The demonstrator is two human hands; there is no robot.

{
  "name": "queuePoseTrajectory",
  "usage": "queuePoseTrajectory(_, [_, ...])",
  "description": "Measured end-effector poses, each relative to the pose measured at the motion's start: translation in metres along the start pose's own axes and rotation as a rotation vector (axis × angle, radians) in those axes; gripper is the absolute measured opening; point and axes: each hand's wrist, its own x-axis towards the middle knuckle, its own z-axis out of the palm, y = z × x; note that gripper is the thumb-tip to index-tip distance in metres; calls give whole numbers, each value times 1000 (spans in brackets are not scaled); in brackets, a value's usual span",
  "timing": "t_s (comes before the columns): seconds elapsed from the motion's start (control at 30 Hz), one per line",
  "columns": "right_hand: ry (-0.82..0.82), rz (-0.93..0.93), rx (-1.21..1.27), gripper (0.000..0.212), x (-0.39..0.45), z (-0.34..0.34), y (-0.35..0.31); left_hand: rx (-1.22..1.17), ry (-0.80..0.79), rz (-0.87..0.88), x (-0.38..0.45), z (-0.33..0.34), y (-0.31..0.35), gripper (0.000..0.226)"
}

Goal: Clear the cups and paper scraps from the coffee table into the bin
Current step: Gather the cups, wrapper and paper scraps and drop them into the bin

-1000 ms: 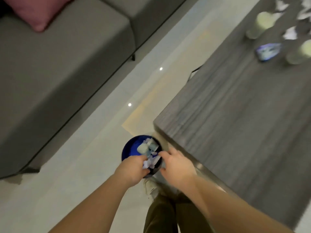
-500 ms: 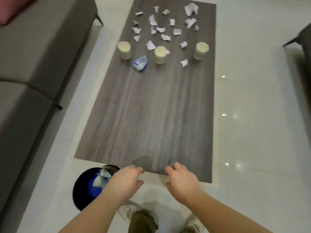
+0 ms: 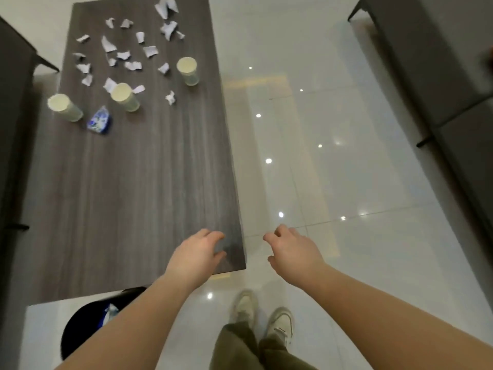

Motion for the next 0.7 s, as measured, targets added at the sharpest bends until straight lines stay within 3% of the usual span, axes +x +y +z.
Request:
queuePoseTrajectory(0.3, [59, 51, 16, 34, 55, -39, 61, -69, 101, -37, 78, -6, 62, 38])
queuePoseTrajectory(0.7, [27, -112, -55, 33, 212, -112, 57, -173, 110, -318, 185, -64, 30, 34])
